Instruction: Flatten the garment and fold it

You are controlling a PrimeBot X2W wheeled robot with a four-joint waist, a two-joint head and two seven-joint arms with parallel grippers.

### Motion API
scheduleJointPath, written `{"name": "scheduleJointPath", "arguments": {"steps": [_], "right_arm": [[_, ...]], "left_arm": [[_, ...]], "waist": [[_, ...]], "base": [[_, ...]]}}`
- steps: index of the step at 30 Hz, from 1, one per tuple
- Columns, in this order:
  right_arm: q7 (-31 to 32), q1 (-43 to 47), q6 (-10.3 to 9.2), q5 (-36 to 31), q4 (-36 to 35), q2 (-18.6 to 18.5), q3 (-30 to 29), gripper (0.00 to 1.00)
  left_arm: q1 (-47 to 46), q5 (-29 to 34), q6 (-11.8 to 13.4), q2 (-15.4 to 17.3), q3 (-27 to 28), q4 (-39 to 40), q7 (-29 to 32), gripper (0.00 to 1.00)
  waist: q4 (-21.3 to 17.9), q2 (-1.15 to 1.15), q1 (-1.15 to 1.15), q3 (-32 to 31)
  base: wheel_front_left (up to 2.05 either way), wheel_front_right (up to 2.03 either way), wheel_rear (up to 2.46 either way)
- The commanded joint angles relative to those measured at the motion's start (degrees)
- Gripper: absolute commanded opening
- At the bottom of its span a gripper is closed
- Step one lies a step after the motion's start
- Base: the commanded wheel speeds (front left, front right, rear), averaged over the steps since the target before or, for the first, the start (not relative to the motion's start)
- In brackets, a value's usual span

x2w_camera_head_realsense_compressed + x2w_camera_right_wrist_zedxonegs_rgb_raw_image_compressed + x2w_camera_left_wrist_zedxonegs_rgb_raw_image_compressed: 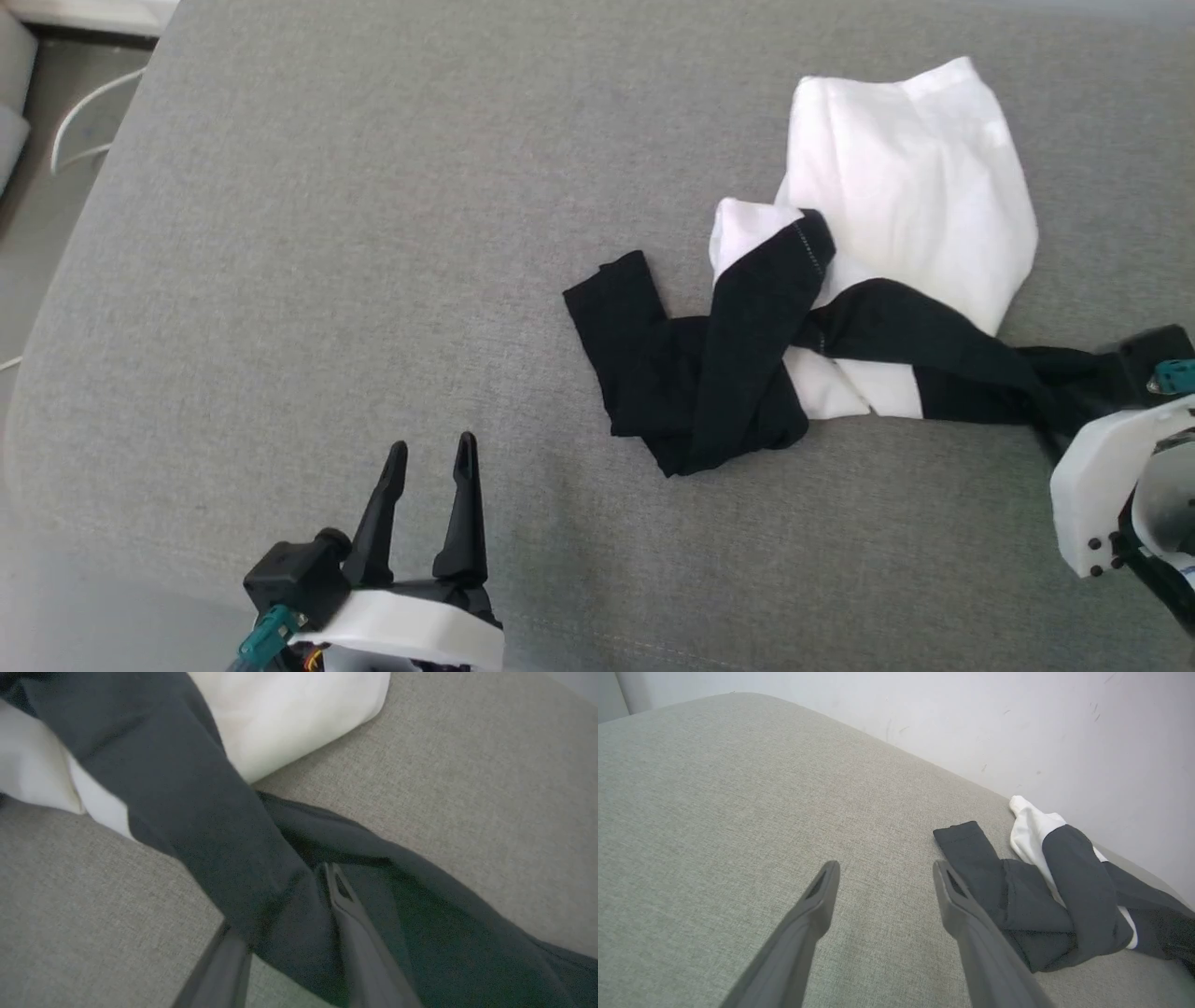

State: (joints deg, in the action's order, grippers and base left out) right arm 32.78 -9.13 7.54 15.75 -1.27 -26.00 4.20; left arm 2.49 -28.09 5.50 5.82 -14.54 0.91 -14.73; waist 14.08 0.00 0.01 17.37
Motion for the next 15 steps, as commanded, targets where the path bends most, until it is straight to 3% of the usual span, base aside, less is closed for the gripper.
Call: {"name": "scheduleJointPath", "arguments": {"steps": [1,9,15], "right_arm": [[0.3,-1.0,-0.05,0.9,0.1,0.3,0.0,0.0],[2.2,-4.0,-0.05,4.1,-1.8,0.3,-4.9,0.0],[5.6,-2.9,-0.05,4.7,-2.9,-2.1,-15.1,0.0]], "left_arm": [[-0.8,0.8,-0.5,-0.3,0.4,-0.4,-0.3,1.0],[-0.8,2.0,-1.3,-0.6,1.0,-1.5,-0.3,1.0],[-1.0,1.9,-1.9,-0.9,0.9,-1.9,-0.3,1.0]], "waist": [[0.3,0.0,-0.01,0.4],[-2.7,0.0,-0.01,-0.6],[-3.9,0.0,-0.01,-0.7]], "base": [[0.0,0.0,0.0],[0.0,0.0,0.0],[0.0,0.0,0.0]]}}
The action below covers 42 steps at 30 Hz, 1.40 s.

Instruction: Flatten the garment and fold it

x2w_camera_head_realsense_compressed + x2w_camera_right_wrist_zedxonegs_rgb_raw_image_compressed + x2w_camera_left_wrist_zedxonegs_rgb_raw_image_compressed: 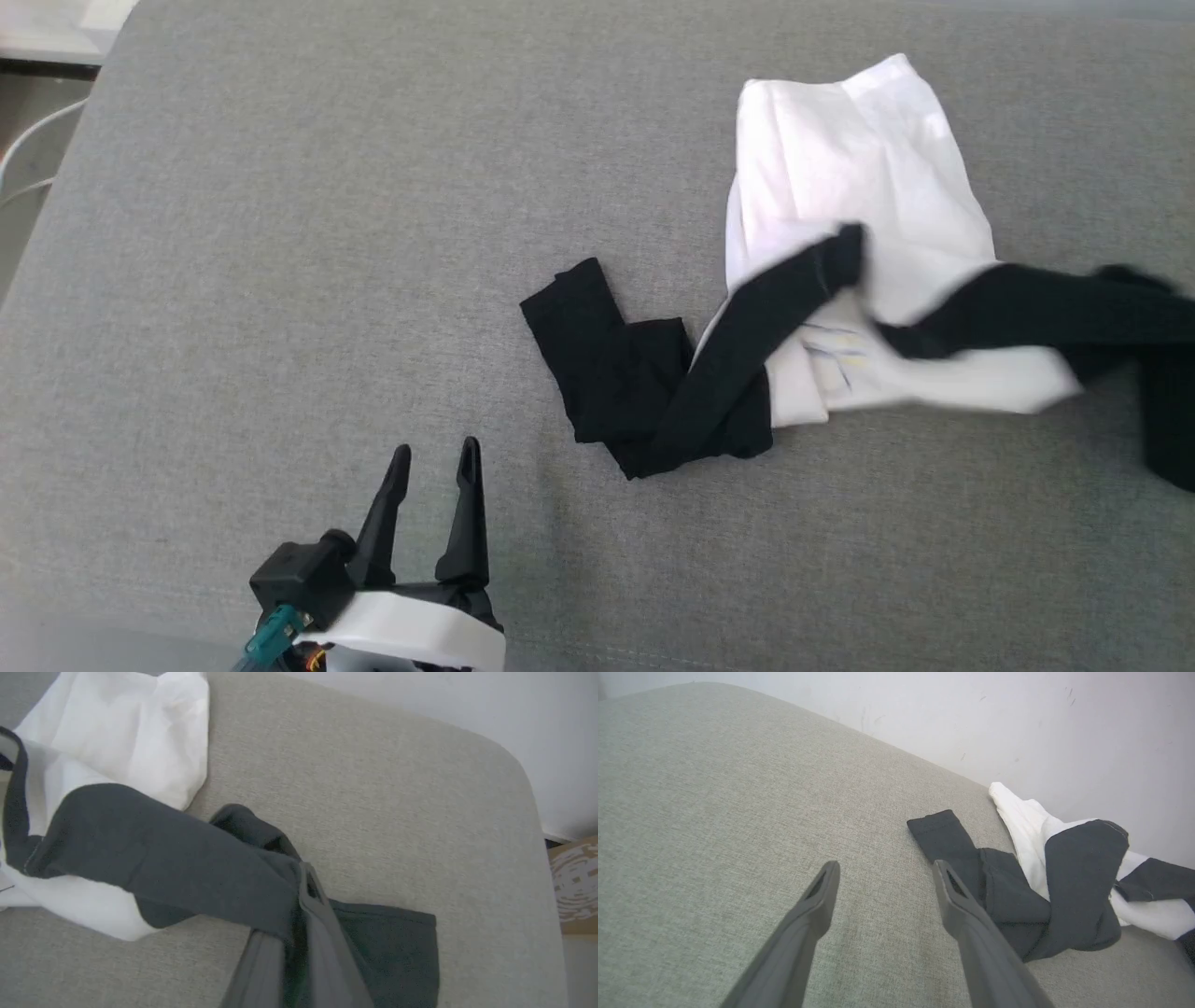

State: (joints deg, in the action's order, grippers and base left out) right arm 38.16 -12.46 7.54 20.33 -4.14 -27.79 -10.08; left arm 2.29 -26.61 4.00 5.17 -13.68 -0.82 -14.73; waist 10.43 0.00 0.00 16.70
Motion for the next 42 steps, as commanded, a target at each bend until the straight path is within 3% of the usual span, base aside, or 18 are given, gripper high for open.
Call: {"name": "scheduleJointPath", "arguments": {"steps": [1,7,11,14,15,16,17,18,22,25,29,34,42], "right_arm": [[1.0,1.1,-0.05,0.1,0.2,-0.6,-2.8,0.0],[4.2,6.6,-0.05,-0.2,0.3,-0.5,-12.1,0.0],[-0.5,10.8,-0.05,-4.2,-0.6,-0.6,-18.0,0.0],[-2.9,13.6,-0.05,-5.0,0.3,1.4,-20.2,0.0],[-3.6,14.6,-0.05,-5.8,0.7,1.6,-20.3,0.04],[-4.3,15.4,-0.05,-6.5,1.3,2.0,-20.3,0.35],[-4.6,15.8,-0.05,-6.9,2.0,2.6,-20.2,0.8],[-4.6,16.2,-0.05,-7.1,2.7,3.3,-19.9,1.0],[-3.3,16.3,-0.05,-5.1,3.3,5.5,-17.9,1.0],[1.6,17.4,-0.05,-1.8,1.3,5.5,-14.9,1.0],[7.7,19.0,-0.05,2.6,-5.0,4.0,-12.7,1.0],[11.6,18.1,-0.05,8.3,-12.8,4.7,-9.1,1.0],[9.0,10.7,-0.05,11.8,-16.3,3.4,7.2,1.0]], "left_arm": [[-0.7,0.3,-0.6,-0.3,0.0,-0.3,-0.3,1.0],[-0.5,-0.1,-1.3,-0.5,0.0,-0.9,-0.3,1.0],[-0.2,-0.1,-1.4,-0.5,0.5,-1.1,-0.3,1.0],[0.2,0.0,-1.4,-0.4,0.9,-1.3,-0.3,1.0],[0.3,0.0,-1.3,-0.4,1.0,-1.3,-0.3,1.0],[0.4,0.1,-1.3,-0.2,1.0,-1.4,-0.3,1.0],[0.5,0.1,-1.3,-0.1,1.0,-1.5,-0.2,1.0],[0.6,0.1,-1.4,0.0,0.9,-1.5,-0.2,1.0],[1.2,0.0,-1.1,0.2,0.8,-1.8,0.0,1.0],[2.2,-0.3,-1.0,0.3,0.7,-2.1,0.2,1.0],[3.6,-0.6,-0.8,0.3,0.4,-2.3,0.3,1.0],[4.3,-0.8,-0.6,0.0,-0.6,-2.0,0.5,1.0],[4.0,-1.1,-0.5,-0.2,-1.4,-1.6,0.9,1.0]], "waist": [[-0.3,0.0,0.0,-0.1],[-0.1,0.0,0.0,-0.1],[0.1,0.0,0.0,-0.2],[-0.2,0.0,0.0,-0.7],[-0.5,0.0,0.0,-0.9],[-0.7,0.0,0.0,-1.1],[-1.0,0.0,0.0,-1.4],[-1.2,0.0,0.0,-1.7],[-2.2,0.0,0.0,-3.7],[-3.0,0.0,0.0,-5.7],[-3.6,0.0,0.0,-8.1],[-3.3,0.0,0.0,-9.4],[-0.8,0.0,0.0,-8.3]], "base": [[0.0,0.0,0.0],[0.0,0.0,0.0],[0.0,0.0,0.0],[0.0,0.0,0.0],[0.0,0.0,0.0],[0.0,0.0,0.0],[0.0,0.0,0.0],[0.0,0.0,0.0],[0.0,0.0,0.0],[0.0,0.0,0.0],[0.0,0.0,0.0],[0.0,0.0,0.0],[0.0,0.0,0.0]]}}
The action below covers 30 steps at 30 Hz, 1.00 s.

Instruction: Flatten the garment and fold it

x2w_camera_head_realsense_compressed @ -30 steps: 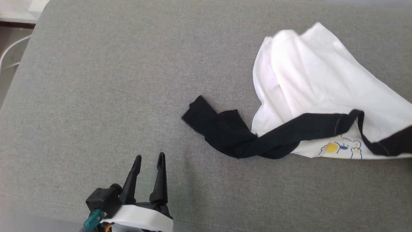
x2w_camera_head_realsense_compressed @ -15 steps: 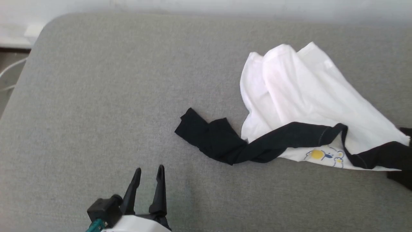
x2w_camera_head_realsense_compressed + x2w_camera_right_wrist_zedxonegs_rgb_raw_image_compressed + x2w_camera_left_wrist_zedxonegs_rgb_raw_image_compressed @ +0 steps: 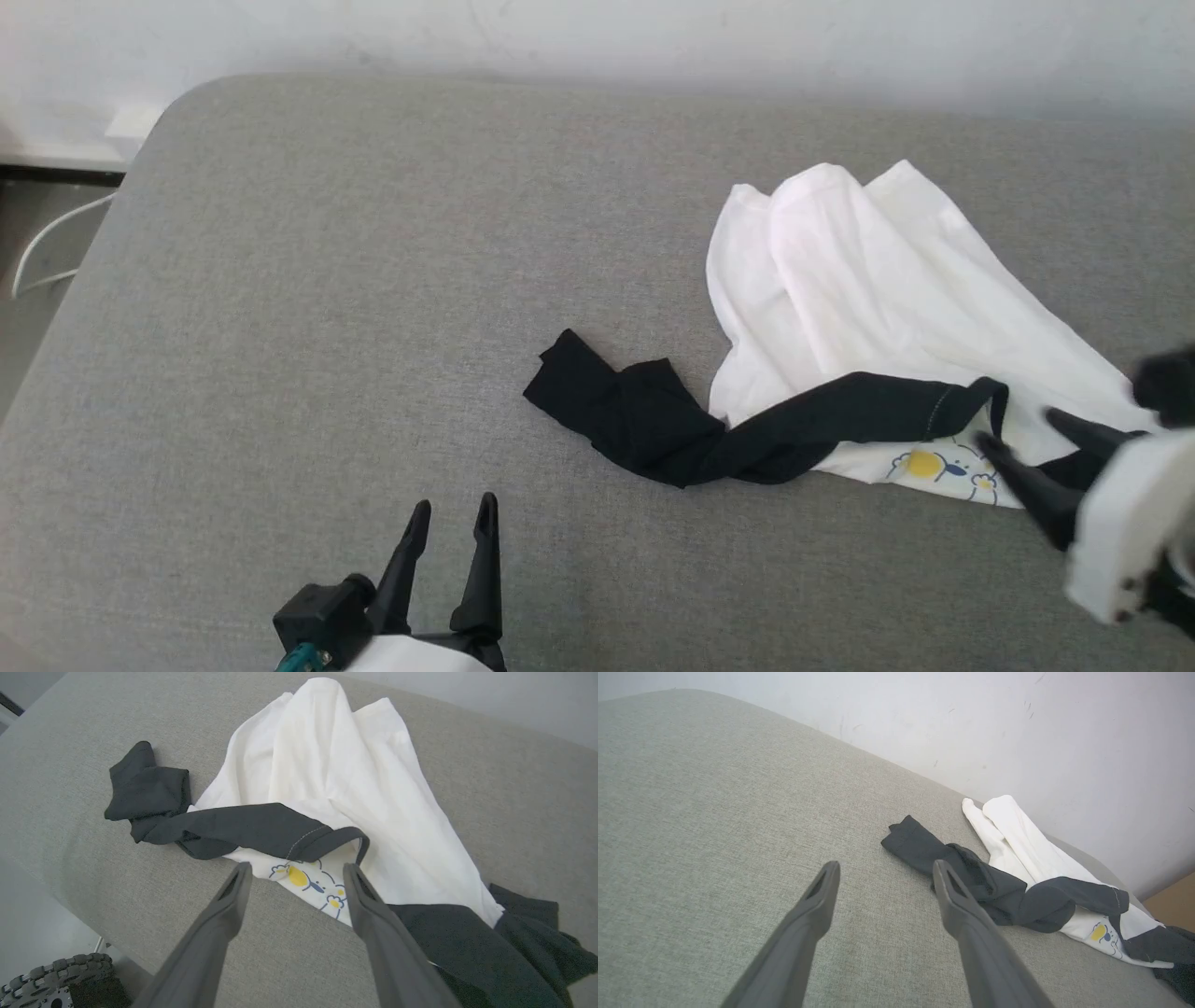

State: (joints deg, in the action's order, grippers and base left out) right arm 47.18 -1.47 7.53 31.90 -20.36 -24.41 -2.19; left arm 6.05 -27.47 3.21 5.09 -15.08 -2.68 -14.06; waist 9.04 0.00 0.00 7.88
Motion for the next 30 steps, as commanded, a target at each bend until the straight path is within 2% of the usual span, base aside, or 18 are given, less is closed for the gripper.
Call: {"name": "scheduleJointPath", "arguments": {"steps": [1,10,20,21,22,23,24,30], "right_arm": [[-0.7,-1.8,-0.04,0.2,0.7,-0.1,1.9,1.0],[-5.4,-17.8,-0.04,-1.0,13.2,-3.2,25.4,1.0],[-8.6,-29.4,-0.04,-0.2,27.4,-5.2,44.8,1.0],[-8.9,-29.9,-0.04,0.2,28.6,-5.2,46.1,0.91],[-9.3,-30.4,-0.04,0.3,29.5,-5.2,47.3,0.43],[-9.8,-30.9,-0.04,0.5,30.2,-5.1,48.4,0.25],[-10.4,-31.3,-0.04,1.1,30.7,-4.9,49.1,0.0],[-15.0,-35.4,-0.04,4.0,30.1,-3.0,49.7,0.0]], "left_arm": [[0.1,-0.2,0.3,-0.1,-0.1,0.2,0.2,1.0],[-2.2,-0.3,0.2,-0.4,-1.0,-0.1,0.1,1.0],[-3.7,-1.3,-0.2,-1.0,-1.6,-1.5,-0.3,1.0],[-3.8,-1.4,-0.2,-1.0,-1.6,-1.6,-0.3,1.0],[-3.8,-1.4,-0.2,-1.1,-1.6,-1.8,-0.4,1.0],[-3.9,-1.5,-0.2,-1.1,-1.7,-1.9,-0.4,1.0],[-3.8,-1.6,-0.2,-1.2,-1.6,-2.0,-0.4,1.0],[-3.1,-1.7,0.3,-1.2,-1.0,-2.4,-0.6,1.0]], "waist": [[0.9,0.0,0.0,0.8],[4.7,0.0,0.0,4.0],[8.0,0.0,0.0,5.3],[8.2,0.0,0.0,5.3],[8.3,0.0,0.0,5.2],[8.4,0.0,0.0,5.1],[8.5,0.0,0.0,5.0],[7.8,0.0,0.0,3.5]], "base": [[0.0,0.0,0.0],[0.0,0.0,0.0],[0.0,0.0,0.0],[0.0,0.0,0.0],[0.0,0.0,0.0],[0.0,0.0,0.0],[0.0,0.0,0.0],[0.0,0.0,0.0]]}}
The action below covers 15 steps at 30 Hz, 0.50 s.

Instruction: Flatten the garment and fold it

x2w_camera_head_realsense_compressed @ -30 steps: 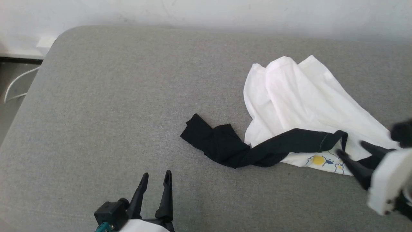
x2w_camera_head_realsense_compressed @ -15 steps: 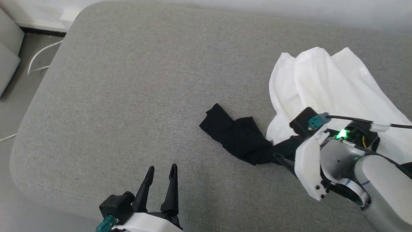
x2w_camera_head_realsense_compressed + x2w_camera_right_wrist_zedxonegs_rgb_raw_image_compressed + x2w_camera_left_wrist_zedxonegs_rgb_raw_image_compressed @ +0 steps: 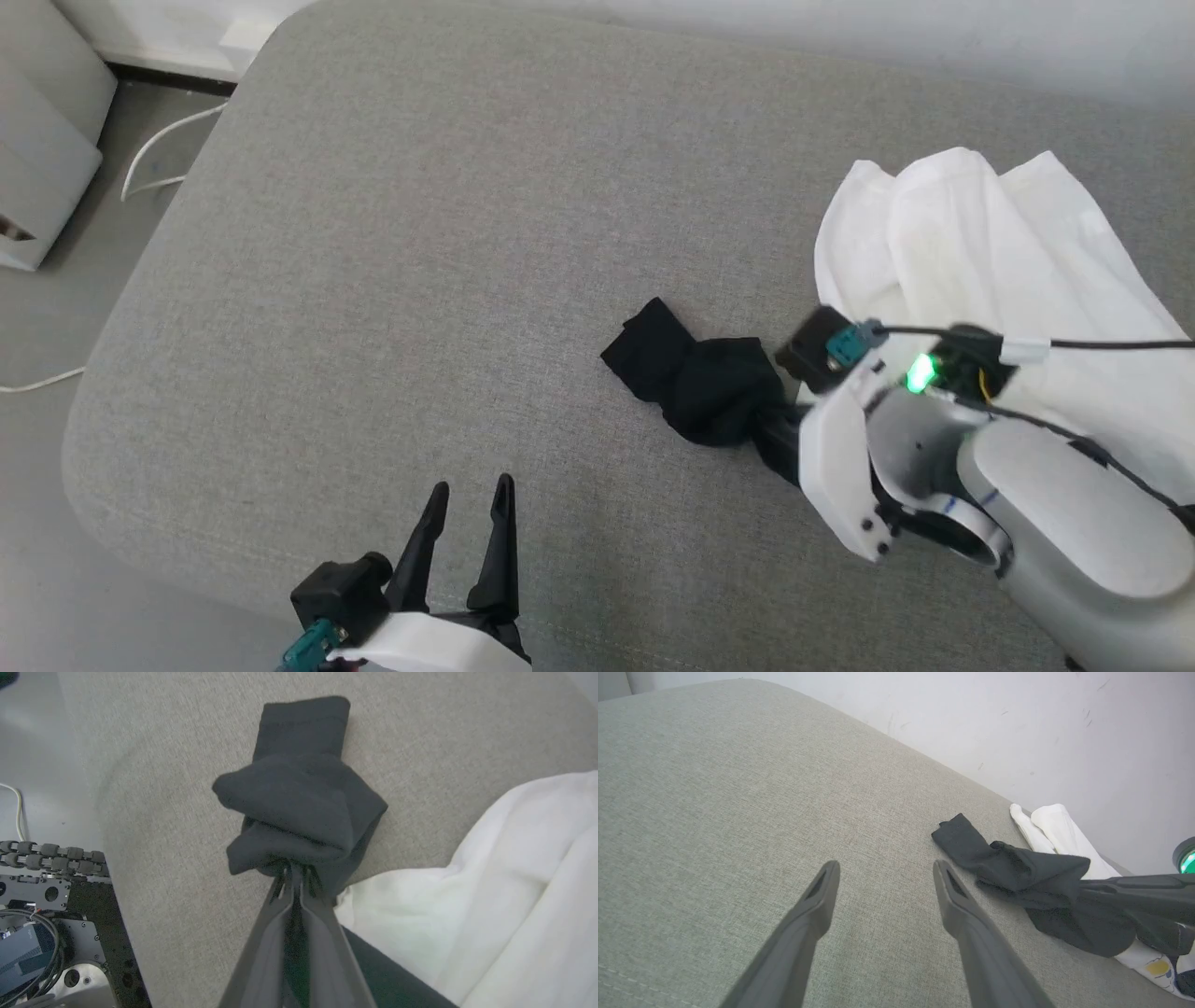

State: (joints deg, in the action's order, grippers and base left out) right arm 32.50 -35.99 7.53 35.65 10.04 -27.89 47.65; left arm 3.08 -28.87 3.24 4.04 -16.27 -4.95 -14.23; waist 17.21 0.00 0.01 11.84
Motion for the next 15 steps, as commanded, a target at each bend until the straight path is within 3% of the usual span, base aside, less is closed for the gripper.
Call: {"name": "scheduleJointPath", "arguments": {"steps": [1,8,9,10,12,13,15], "right_arm": [[-1.0,-1.7,-0.04,0.2,-0.6,1.1,0.0,0.0],[-3.1,-2.7,-0.04,3.3,0.2,10.0,4.6,0.0],[-3.1,-2.7,-0.04,3.3,0.2,10.0,4.6,0.0],[-3.2,-2.6,-0.04,3.3,0.8,10.9,5.9,0.13],[-3.0,-2.1,-0.04,3.4,2.8,12.0,8.6,0.5],[-2.9,-2.0,-0.04,3.5,3.5,12.3,10.1,1.0],[-3.5,-2.0,-0.04,4.4,4.2,12.7,11.9,1.0]], "left_arm": [[0.0,-0.3,0.4,-0.2,0.2,-0.2,-0.4,1.0],[0.2,-0.4,0.3,-0.2,0.1,-0.1,-0.5,1.0],[0.2,-0.4,0.3,-0.2,0.1,-0.1,-0.5,1.0],[0.0,-0.4,0.3,-0.2,0.1,-0.1,-0.5,1.0],[-0.2,-0.4,0.3,-0.3,-0.2,-0.2,-0.6,1.0],[-0.3,-0.5,0.3,-0.3,-0.3,-0.2,-0.6,1.0],[-0.2,-0.6,0.2,-0.2,-0.3,-0.3,-0.6,1.0]], "waist": [[-0.6,0.0,-0.01,-0.7],[-1.7,0.0,-0.01,-1.4],[-1.7,0.0,-0.01,-1.4],[-1.7,0.0,-0.01,-1.4],[-1.7,0.0,-0.01,-1.3],[-1.7,0.0,-0.01,-1.3],[-1.9,0.0,-0.01,-1.2]], "base": [[0.0,0.0,0.0],[0.0,0.0,0.0],[0.0,0.0,0.0],[0.0,0.0,0.0],[0.0,0.0,0.0],[0.0,0.0,0.0],[0.0,0.0,0.0]]}}
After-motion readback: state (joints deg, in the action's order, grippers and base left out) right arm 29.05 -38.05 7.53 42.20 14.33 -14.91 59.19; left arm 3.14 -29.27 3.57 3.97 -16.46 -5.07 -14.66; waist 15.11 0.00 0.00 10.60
